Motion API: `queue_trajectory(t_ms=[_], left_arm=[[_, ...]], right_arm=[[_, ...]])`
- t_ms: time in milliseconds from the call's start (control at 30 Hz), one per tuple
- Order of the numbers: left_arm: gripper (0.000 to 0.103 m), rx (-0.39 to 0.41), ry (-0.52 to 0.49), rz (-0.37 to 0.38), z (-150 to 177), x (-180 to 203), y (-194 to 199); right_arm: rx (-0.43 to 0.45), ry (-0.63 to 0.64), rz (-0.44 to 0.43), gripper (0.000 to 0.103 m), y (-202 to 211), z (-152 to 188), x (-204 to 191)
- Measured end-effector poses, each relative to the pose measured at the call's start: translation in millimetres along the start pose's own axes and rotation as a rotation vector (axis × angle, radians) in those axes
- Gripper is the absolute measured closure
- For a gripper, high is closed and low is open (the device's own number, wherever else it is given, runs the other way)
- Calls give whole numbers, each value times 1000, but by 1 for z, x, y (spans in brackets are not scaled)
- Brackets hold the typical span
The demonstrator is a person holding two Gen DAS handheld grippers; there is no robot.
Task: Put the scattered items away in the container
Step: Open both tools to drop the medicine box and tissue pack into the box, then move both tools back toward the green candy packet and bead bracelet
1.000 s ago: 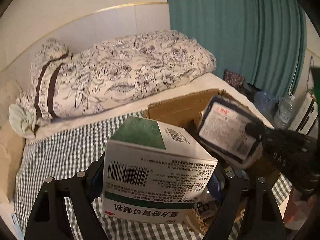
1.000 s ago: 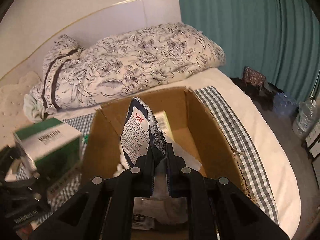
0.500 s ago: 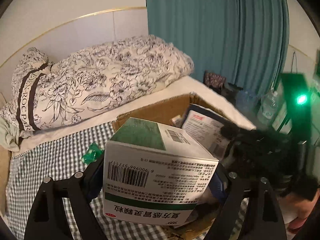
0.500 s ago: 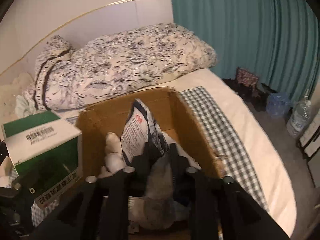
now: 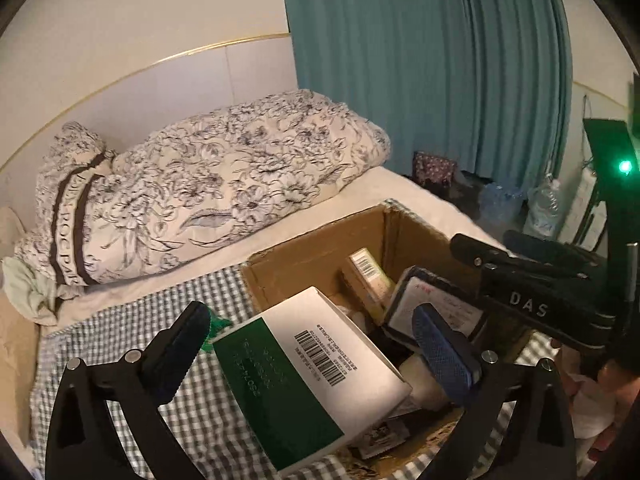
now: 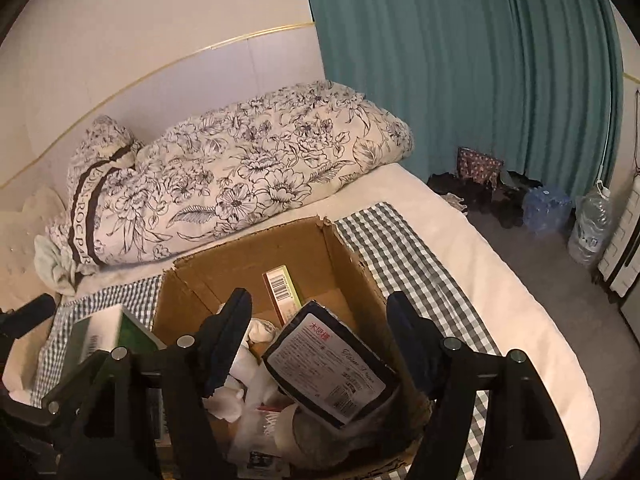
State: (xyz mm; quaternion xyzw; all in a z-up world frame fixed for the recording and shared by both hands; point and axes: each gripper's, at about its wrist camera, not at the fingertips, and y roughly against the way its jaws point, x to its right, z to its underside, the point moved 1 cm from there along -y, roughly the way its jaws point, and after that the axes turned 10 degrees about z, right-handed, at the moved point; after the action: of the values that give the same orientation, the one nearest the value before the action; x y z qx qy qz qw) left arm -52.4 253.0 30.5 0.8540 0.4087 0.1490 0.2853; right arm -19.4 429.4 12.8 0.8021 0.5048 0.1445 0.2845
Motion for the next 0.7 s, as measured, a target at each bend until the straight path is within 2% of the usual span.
queue_trajectory(t_ms=[133, 233, 333, 400, 467, 533, 633, 700], left_arm=[[0, -36, 30, 87, 2, 2, -14], [0, -76, 75, 111, 9, -2, -25], [0, -56, 125, 150, 11, -11, -18], [0, -32, 152, 145, 10, -21, -8], [0, -9, 170, 110, 12, -37, 4], [0, 12, 190, 42, 15, -56, 15], [0, 17, 236, -92, 26, -91, 28], [0, 1, 274, -213, 39, -121, 31]], right_arm=[[-2, -36, -8, 33, 3, -2, 7], [4, -60, -4, 33, 5, -3, 12], [15, -53, 7, 33, 7, -3, 16], [17, -56, 2, 33, 7, -4, 15], [19, -56, -14, 33, 7, -5, 12], [23, -42, -43, 33, 9, -5, 3], [34, -15, -98, 33, 14, -4, -15], [37, 6, -149, 33, 19, -1, -32]])
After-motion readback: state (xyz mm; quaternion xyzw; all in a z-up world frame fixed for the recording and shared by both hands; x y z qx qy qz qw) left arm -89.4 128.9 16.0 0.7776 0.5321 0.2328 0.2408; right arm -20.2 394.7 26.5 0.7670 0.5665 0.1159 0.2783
